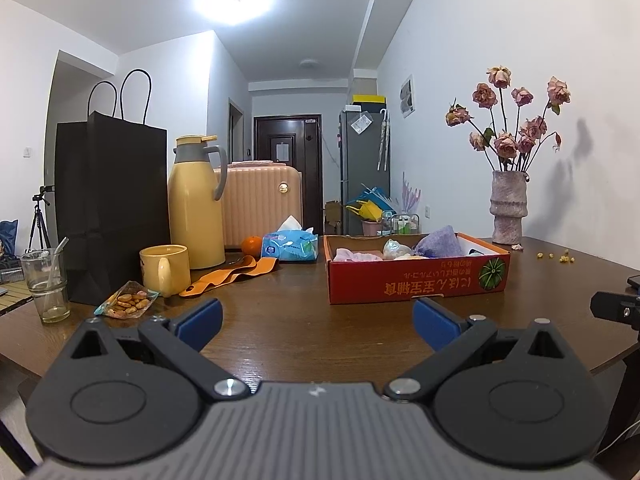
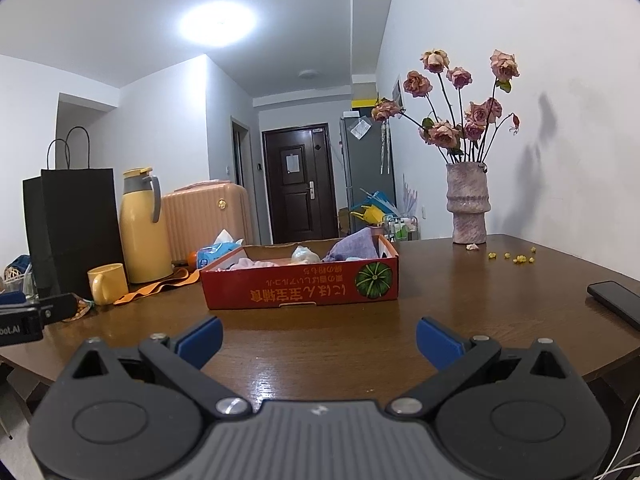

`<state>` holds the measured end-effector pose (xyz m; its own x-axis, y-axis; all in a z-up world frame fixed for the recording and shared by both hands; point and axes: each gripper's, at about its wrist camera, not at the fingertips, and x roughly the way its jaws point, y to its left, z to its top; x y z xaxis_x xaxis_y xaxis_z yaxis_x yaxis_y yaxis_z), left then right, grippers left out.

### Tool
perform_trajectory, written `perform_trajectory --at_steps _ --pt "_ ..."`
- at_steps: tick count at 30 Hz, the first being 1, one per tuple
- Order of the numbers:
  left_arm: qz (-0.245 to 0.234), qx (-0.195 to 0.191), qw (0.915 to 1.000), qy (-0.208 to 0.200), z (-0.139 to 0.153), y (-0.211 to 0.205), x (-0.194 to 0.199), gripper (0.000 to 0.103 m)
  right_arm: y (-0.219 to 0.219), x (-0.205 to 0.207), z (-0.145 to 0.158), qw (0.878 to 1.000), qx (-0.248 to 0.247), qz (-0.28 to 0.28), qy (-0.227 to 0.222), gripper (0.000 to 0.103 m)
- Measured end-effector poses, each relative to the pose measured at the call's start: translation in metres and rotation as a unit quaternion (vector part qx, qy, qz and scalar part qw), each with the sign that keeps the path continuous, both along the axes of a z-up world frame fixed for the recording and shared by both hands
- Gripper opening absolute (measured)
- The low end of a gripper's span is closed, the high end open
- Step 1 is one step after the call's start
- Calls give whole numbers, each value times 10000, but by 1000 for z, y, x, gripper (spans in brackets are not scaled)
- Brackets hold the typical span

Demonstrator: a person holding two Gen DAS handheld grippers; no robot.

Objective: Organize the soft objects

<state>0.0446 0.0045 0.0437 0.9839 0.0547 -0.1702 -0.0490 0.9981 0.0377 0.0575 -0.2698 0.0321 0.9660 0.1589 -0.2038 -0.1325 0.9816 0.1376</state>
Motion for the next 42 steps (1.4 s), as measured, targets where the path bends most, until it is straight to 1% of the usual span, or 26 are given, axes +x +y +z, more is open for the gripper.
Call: perform_trajectory --at_steps 14,20,29,42 --pt "4 -30 10000 9 0 1 0 103 0 1 0 10000 -40 2 5 103" --pt "-39 -91 9999 29 1 2 1 103 2 -2 4 9996 -220 -9 -165 103" --pt "-17 -13 10000 -33 -1 -1 0 103 1 -1 5 9996 -227 16 -164 103" --pt "24 -58 10000 -23 -3 -1 1 103 -2 1 4 9997 -194 -35 -153 103"
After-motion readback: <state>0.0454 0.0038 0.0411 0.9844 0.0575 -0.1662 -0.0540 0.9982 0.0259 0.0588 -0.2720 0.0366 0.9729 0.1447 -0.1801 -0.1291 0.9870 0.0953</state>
